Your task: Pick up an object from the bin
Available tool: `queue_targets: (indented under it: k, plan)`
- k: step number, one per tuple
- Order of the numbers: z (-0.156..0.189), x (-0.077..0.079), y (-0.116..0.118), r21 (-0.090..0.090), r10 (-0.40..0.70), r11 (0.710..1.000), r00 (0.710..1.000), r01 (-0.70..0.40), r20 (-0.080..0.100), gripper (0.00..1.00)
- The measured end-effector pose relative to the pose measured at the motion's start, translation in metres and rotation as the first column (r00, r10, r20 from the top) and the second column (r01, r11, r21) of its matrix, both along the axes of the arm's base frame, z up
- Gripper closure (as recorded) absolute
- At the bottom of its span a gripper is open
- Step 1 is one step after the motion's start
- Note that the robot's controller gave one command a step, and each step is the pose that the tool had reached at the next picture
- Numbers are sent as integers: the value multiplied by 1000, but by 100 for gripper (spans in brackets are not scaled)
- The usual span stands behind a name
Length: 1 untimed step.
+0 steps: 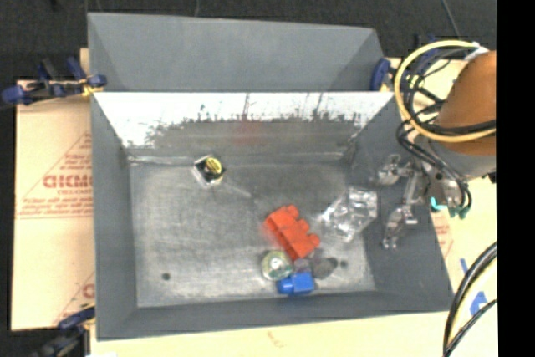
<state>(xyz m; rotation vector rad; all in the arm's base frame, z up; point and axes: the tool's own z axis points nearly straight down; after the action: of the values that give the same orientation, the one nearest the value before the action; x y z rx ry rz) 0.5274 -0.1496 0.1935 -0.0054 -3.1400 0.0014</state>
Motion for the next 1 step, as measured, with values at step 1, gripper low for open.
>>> queue_targets:
  k: [1]
  plan:
    - [-104, 44, 50, 0, -54, 999, 998, 54, 12, 0]
